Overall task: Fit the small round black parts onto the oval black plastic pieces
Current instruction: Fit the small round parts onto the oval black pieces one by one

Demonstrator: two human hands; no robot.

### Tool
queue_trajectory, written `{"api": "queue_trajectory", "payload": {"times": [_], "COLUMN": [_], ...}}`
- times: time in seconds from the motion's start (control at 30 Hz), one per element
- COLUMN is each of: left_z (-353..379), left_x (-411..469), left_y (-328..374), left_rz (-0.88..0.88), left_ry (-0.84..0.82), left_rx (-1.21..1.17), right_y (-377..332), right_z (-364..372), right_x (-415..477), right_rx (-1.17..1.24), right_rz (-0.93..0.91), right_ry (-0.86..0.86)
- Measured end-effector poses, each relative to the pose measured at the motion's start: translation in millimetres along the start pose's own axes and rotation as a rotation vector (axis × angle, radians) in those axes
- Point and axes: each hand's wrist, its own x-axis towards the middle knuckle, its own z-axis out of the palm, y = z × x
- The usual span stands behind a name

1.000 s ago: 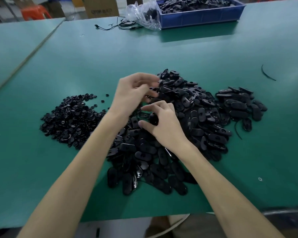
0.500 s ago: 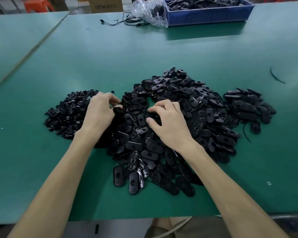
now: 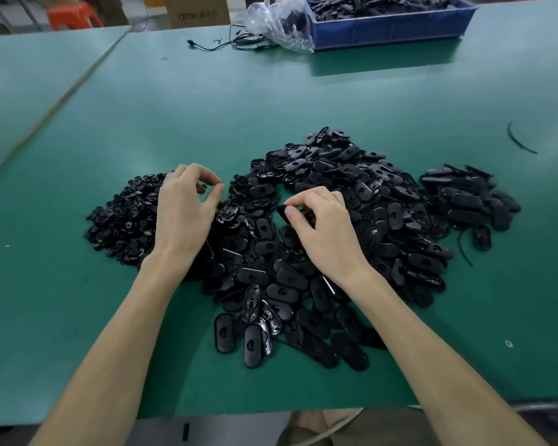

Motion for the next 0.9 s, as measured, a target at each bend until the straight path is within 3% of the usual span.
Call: {"api": "queue_trajectory", "payload": {"times": [0.3,0.5,0.9], "left_z": [12.0,16.4,19.5], "left_x": [-22.7,-30.3,-28.7], "left_y": [39.1,43.9,38.8], "left_rz": [0.136,0.137,0.152], "left_ry": [-0.174,-0.255,-0.24], "left_rx": [-0.435,-0.476,-0.461], "right_y": [-1.2,0.8,0.9], "right_z": [-4.6,-3.7,-3.3], "right_x": [-0.5,0.5,1.7], "right_rx": [0.306,0.376,0.304], "right_rz": [0.031,0.045,0.098], "right_ry": [0.134,0.101,0.113]}}
